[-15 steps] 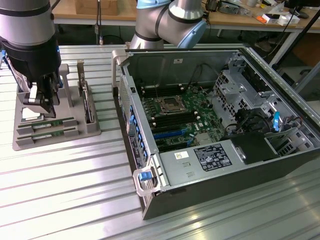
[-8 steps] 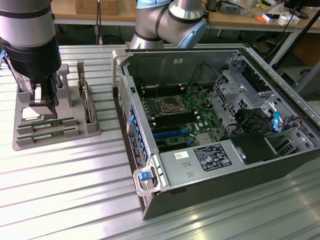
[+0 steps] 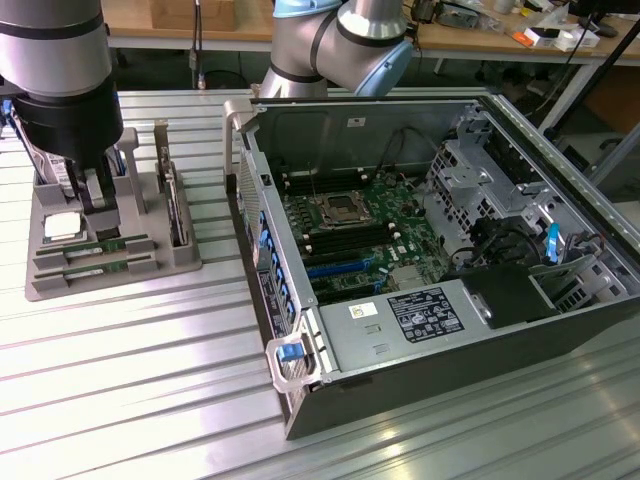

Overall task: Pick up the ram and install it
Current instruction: 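Pick up the ram and move it above insertion slot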

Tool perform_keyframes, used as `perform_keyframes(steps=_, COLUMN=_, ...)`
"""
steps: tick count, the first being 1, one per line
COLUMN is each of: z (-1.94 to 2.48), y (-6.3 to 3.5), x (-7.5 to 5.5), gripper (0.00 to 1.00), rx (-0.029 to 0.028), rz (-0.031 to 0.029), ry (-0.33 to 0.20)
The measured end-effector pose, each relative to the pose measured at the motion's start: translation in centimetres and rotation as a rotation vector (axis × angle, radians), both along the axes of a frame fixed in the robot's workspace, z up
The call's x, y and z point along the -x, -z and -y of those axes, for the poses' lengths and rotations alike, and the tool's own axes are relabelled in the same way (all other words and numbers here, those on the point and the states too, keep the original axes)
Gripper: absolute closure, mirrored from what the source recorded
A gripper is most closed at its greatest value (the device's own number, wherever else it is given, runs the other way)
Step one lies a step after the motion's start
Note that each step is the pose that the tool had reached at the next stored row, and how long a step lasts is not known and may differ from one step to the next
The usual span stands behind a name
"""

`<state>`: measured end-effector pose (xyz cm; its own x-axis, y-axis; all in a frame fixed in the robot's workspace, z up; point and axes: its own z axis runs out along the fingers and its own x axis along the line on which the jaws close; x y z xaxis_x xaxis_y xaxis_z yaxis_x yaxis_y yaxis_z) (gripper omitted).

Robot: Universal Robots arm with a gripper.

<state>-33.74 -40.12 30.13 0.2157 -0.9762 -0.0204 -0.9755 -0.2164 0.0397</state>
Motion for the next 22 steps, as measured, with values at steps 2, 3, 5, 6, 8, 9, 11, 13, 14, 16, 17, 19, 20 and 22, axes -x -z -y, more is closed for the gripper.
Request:
perform_keyframes(steps=2, z=0.0, y=0.03, x=0.0, gripper=0.58, rx=0.0003, rz=0.0, ry=-0.018)
perform_keyframes(steps=3, z=0.0, y=0.05, x=0.01, gripper=0.58, rx=0.0004, rz=0.0, ry=-0.019)
perform_keyframes(steps=5, z=0.0, y=0.1, x=0.02, gripper=0.58, rx=0.0004, rz=0.0, ry=-0.019)
perform_keyframes(steps=6, z=0.0, y=0.12, x=0.03, gripper=0.58, rx=0.0004, rz=0.0, ry=-0.019)
perform_keyframes(steps=8, z=0.0, y=0.24, x=0.09, gripper=0.58, rx=0.0004, rz=0.0001, ry=-0.019)
perform_keyframes(steps=9, z=-0.01, y=0.28, x=0.13, gripper=0.58, rx=0.0004, rz=0.0001, ry=-0.019)
perform_keyframes(steps=11, z=0.0, y=0.41, x=0.28, gripper=0.58, rx=0.0004, rz=0.0, ry=-0.019)
perform_keyframes(steps=13, z=0.0, y=0.48, x=0.34, gripper=0.58, rx=0.0004, rz=0.0, ry=-0.019)
perform_keyframes(steps=14, z=0.0, y=0.51, x=0.37, gripper=0.58, rx=0.0004, rz=0.0001, ry=-0.019)
perform_keyframes(steps=16, z=0.0, y=0.61, x=0.44, gripper=0.58, rx=0.0004, rz=0.0, ry=-0.019)
perform_keyframes(steps=17, z=-0.01, y=0.66, x=0.48, gripper=0.58, rx=0.0004, rz=0.0001, ry=-0.019)
perform_keyframes(steps=19, z=-0.01, y=0.74, x=0.58, gripper=0.58, rx=0.0003, rz=0.0001, ry=-0.019)
perform_keyframes(steps=20, z=-0.01, y=0.78, x=0.62, gripper=0.58, rx=0.0004, rz=0.0001, ry=-0.019)
perform_keyframes(steps=22, z=-0.01, y=0.84, x=0.7, gripper=0.58, rx=0.0004, rz=0.0001, ry=-0.019)
